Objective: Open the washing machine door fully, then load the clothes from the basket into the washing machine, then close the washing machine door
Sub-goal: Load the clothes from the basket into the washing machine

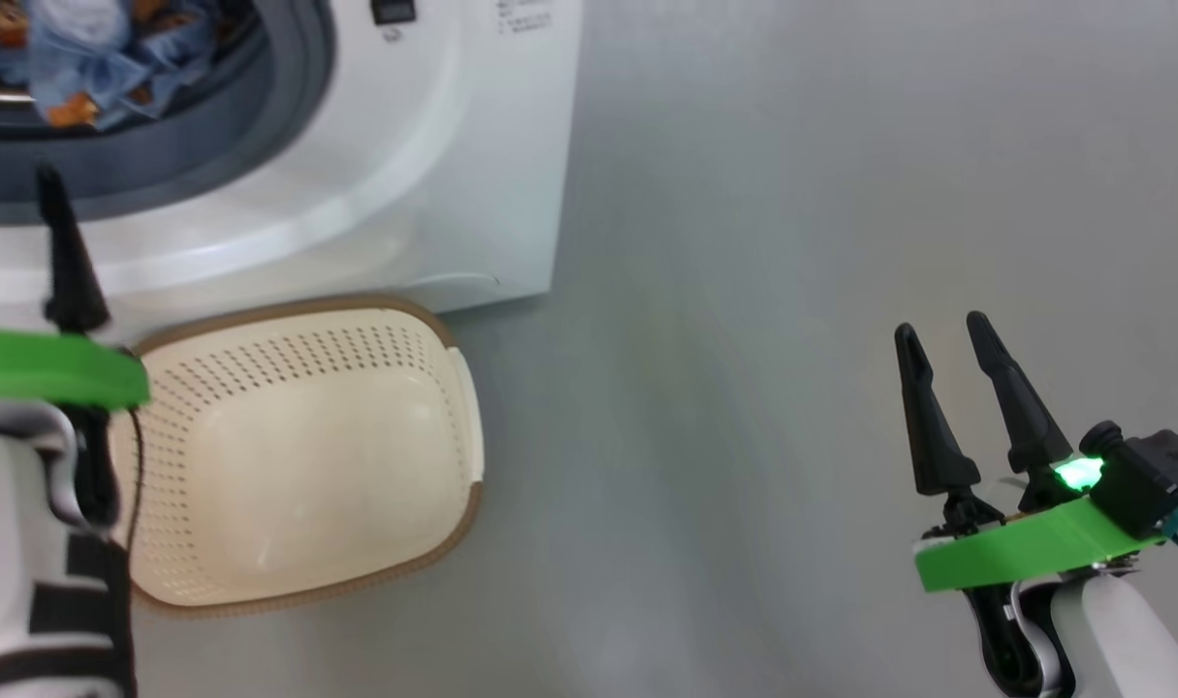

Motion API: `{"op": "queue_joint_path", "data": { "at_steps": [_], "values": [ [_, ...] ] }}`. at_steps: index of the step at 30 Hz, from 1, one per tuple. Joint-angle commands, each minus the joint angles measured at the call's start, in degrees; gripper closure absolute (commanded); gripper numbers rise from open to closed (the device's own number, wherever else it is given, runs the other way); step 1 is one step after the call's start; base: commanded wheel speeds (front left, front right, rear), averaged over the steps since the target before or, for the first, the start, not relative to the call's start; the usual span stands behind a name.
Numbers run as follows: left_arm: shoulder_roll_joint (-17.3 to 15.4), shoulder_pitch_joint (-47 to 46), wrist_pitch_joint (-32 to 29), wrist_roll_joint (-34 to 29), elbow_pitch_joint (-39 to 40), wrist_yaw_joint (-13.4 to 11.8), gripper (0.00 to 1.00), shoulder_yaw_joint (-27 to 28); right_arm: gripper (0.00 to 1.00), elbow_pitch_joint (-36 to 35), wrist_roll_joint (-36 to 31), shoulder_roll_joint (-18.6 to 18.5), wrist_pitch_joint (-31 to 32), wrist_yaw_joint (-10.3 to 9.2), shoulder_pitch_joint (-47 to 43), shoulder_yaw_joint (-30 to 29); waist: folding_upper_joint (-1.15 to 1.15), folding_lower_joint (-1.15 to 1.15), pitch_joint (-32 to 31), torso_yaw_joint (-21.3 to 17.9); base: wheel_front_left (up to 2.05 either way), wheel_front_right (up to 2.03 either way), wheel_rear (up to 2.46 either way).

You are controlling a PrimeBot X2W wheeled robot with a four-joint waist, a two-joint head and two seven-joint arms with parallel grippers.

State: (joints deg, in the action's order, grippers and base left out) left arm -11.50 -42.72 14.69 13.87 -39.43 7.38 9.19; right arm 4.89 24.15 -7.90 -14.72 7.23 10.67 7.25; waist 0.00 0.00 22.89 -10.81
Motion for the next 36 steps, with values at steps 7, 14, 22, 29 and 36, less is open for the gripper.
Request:
{"op": "queue_joint_path", "data": {
  "at_steps": [7, 14, 22, 29, 36],
  "values": [
    [-0.6, 8.75, 0.3, -0.43, 4.35, 0.11, 0.0, -0.29, 0.0, -0.59, -0.49, -2.33, -0.28, 0.25, -3.45, -0.53, 0.0, 0.0, -6.82, 5.09, 0.0, 0.0, 0.0],
    [0.37, 15.42, 0.3, 0.45, 7.74, 0.11, 0.0, -0.81, 0.0, -0.04, -0.45, -3.0, -0.28, 0.25, -5.89, -1.85, 0.0, 0.0, -10.19, 7.42, 0.0, 0.0, 0.0],
    [1.97, 21.92, 0.3, 0.78, 11.88, 0.11, 0.0, -2.59, 0.0, 0.24, -0.54, -3.3, -0.28, 0.25, -8.3, -2.8, 0.0, 0.0, -12.46, 9.4, 0.0, 0.0, 0.0],
    [2.85, 27.61, 0.3, 1.1, 15.38, 0.11, 0.0, -4.08, 0.0, 0.37, -0.67, -3.53, -0.28, 0.25, -9.46, -3.54, 0.0, 0.0, -13.25, 10.12, 0.0, 0.0, 0.0],
    [3.56, 32.95, 0.3, 1.17, 18.79, 0.11, 0.0, -3.54, 0.0, 0.63, -0.87, -3.59, -0.28, 0.25, -10.81, -4.12, 0.0, 0.0, -14.62, 10.51, 0.0, 0.0, 0.0]
  ]
}}
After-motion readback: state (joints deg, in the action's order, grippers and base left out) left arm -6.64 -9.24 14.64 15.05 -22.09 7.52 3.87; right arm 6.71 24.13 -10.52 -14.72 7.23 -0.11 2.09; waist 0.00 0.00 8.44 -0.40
